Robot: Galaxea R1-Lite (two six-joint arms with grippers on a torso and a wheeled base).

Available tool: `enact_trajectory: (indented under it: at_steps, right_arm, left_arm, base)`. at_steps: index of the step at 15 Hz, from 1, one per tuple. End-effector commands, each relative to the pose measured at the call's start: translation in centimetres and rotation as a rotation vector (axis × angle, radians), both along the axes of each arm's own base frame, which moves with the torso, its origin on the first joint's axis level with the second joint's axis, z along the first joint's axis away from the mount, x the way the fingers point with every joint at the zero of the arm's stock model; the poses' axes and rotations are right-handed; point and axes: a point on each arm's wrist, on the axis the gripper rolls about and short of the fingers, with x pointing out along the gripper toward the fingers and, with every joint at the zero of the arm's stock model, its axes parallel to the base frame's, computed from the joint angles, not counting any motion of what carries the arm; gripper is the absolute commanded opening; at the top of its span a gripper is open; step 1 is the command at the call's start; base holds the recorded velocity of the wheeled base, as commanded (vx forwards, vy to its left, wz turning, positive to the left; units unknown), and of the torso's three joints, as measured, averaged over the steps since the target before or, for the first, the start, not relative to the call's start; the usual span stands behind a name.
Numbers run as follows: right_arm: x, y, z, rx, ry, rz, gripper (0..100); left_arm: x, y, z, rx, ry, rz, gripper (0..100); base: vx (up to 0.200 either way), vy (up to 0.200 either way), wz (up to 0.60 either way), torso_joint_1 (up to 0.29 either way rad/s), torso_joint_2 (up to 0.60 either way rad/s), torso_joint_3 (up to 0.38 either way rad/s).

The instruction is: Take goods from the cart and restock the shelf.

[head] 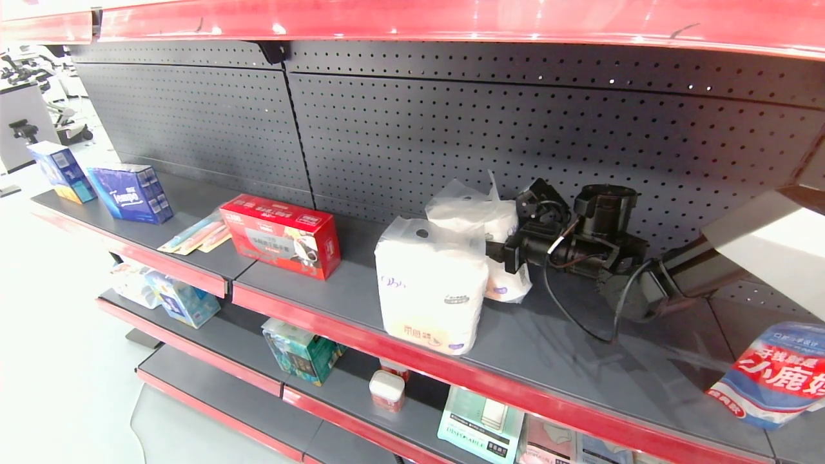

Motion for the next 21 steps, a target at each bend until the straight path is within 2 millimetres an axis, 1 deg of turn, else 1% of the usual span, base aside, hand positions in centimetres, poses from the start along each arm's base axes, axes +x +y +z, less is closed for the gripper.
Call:
enact_trajectory:
  at_steps: [1, 4, 6, 9, 10, 15, 17, 21]
  right_arm:
    - [0.2, 0.1, -0.6, -0.004, 0.013, 0.001, 0]
    - [0.5, 0.2, -0.9, -0.005, 0.016, 0.002, 0]
    - [0.6, 0.8, -1.7, -0.002, 0.015, 0.014, 0]
    - [0.5, 0.4, -2.6, -0.008, 0.040, 0.006, 0]
    - [0.3, 0.0, -3.1, -0.017, 0.054, 0.000, 0]
    - [0.8, -1.6, -3.1, -0.044, 0.026, -0.033, 0]
    - [0.8, -1.8, -3.1, -0.056, 0.014, -0.031, 0]
    - [0.8, -2.2, -3.0, -0.038, 0.011, 0.059, 0]
  left_arm:
    - [0.0, 0.0, 0.0, 0.000, -0.001, 0.000, 100]
    - [0.0, 0.0, 0.0, 0.000, -0.001, 0.000, 100]
    - [0.0, 0.0, 0.0, 0.000, -0.001, 0.000, 100]
    - [0.0, 0.0, 0.0, 0.000, 0.000, 0.000, 100]
    - [0.0, 0.0, 0.0, 0.000, -0.001, 0.000, 100]
    - [0.0, 0.0, 0.0, 0.000, -0.001, 0.002, 100]
    - [0.0, 0.0, 0.0, 0.000, -0.001, 0.000, 100]
    - [0.0, 0.0, 0.0, 0.000, 0.000, 0.000, 100]
  base:
    - [0.000, 0.000, 0.00, 0.000, 0.00, 0.000]
    - [0.000, 0.000, 0.00, 0.000, 0.00, 0.000]
    - [0.000, 0.000, 0.00, 0.000, 0.00, 0.000]
    - [0.000, 0.000, 0.00, 0.000, 0.00, 0.000]
    - [0.000, 0.000, 0.00, 0.000, 0.00, 0.000]
    - [0.000, 0.000, 0.00, 0.000, 0.00, 0.000]
    - [0.000, 0.000, 0.00, 0.000, 0.00, 0.000]
    - [0.000, 0.000, 0.00, 0.000, 0.00, 0.000]
